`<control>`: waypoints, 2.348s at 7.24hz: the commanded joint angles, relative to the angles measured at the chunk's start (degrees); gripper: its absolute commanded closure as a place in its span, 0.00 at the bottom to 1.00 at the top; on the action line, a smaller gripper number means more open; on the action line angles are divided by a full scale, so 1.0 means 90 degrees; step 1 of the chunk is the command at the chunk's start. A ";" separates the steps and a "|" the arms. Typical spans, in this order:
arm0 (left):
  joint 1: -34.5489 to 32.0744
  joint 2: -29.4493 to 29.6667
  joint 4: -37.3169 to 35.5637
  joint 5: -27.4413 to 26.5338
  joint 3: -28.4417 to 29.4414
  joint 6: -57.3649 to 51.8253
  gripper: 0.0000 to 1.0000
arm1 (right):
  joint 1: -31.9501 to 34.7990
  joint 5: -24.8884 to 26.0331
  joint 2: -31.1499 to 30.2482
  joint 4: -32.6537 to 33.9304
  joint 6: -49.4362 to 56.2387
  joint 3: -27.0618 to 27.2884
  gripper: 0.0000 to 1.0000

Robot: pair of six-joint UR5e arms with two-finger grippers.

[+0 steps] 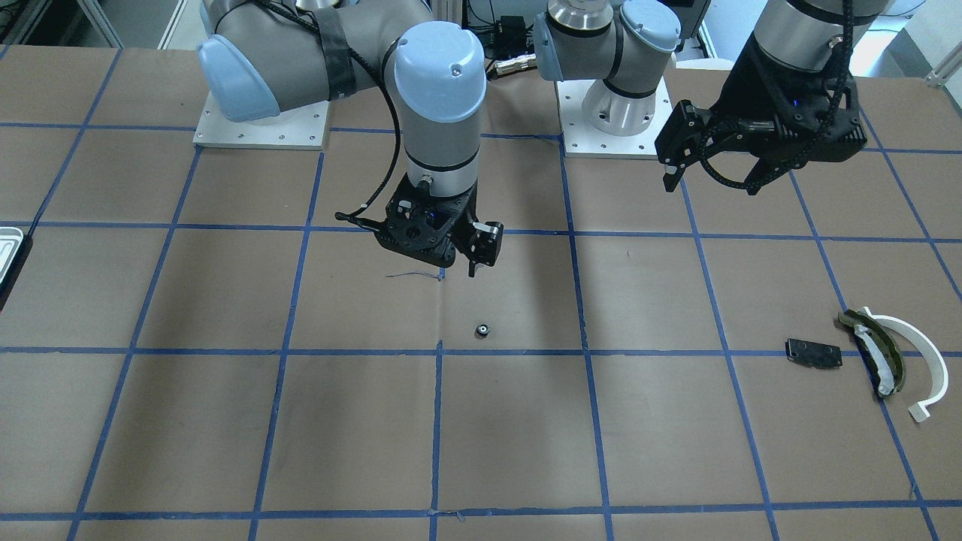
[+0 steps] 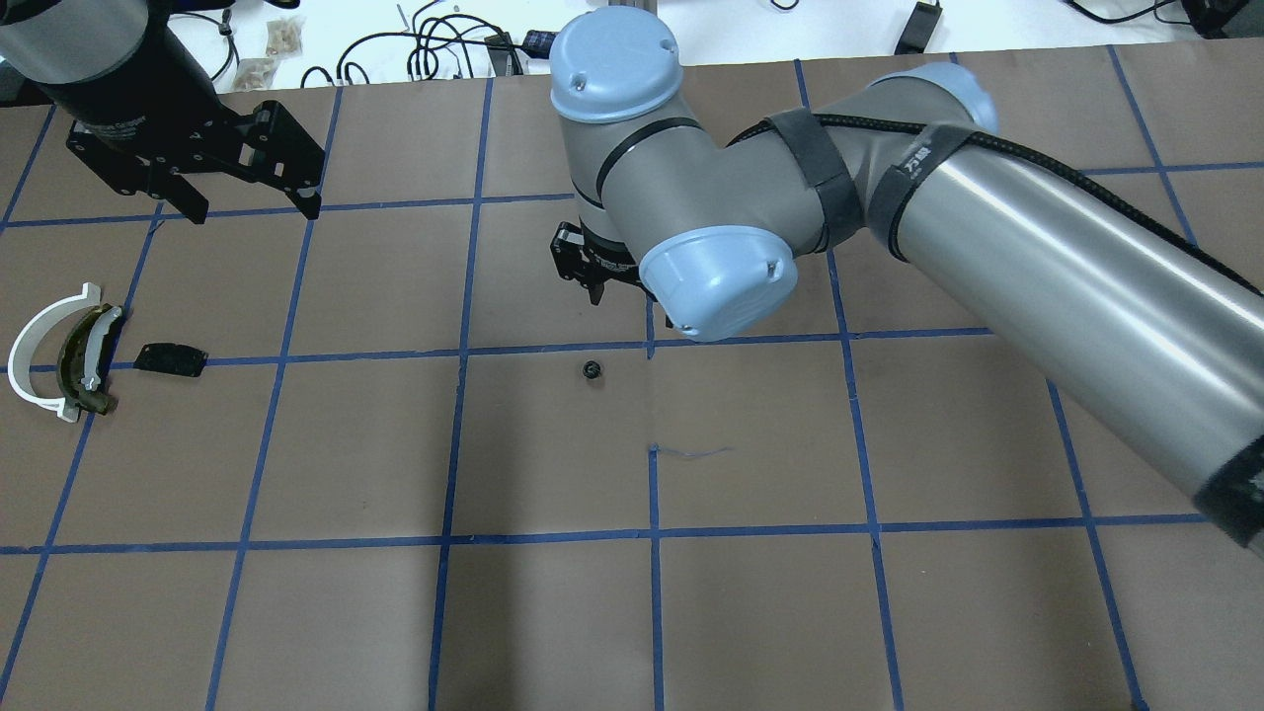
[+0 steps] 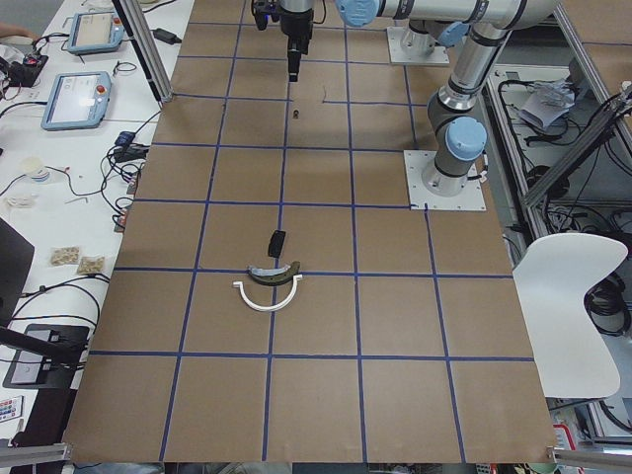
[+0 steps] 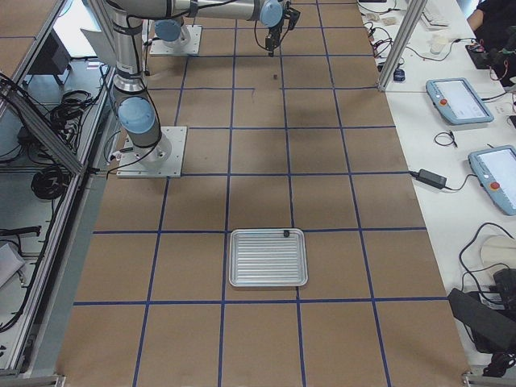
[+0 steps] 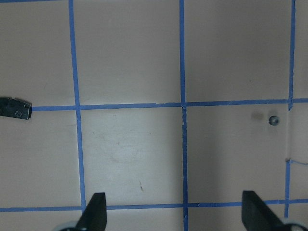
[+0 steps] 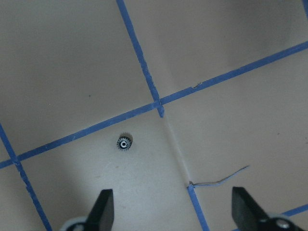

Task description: Place bearing gear from tray to pile

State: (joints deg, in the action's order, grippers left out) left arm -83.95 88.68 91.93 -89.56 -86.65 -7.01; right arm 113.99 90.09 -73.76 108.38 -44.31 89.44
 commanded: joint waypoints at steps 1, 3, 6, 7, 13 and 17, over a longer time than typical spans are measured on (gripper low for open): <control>-0.0008 0.0019 0.0010 0.0010 -0.0030 0.0056 0.00 | -0.0921 -0.0029 -0.0649 -0.0788 0.1467 -0.0006 0.05; -0.0308 0.0476 -0.0039 0.0716 0.0068 0.0706 0.00 | -0.2365 -0.0019 -0.1226 -0.1580 0.3818 -0.0006 0.05; -0.1422 0.1598 -0.1444 0.0888 -0.0020 0.2126 0.00 | -0.4766 0.0088 -0.1327 -0.1837 0.7593 0.0043 0.06; -0.1820 0.2017 -0.1503 0.0773 -0.0156 0.2195 0.00 | -0.5499 0.0117 -0.1181 -0.1770 0.8952 0.0062 0.06; -0.2654 0.3116 -0.3824 0.0234 -0.1436 0.3067 0.00 | -0.7391 0.0196 0.0878 0.0670 1.5053 0.0053 0.10; -0.2645 0.3271 -0.4197 0.0098 -0.1612 0.2977 0.03 | -0.7968 -0.0858 0.1768 0.1649 1.7920 0.0063 0.11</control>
State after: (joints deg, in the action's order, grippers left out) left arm -107.76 117.77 55.94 -88.61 -100.77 20.09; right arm 43.29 85.38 -59.78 122.35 111.90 89.99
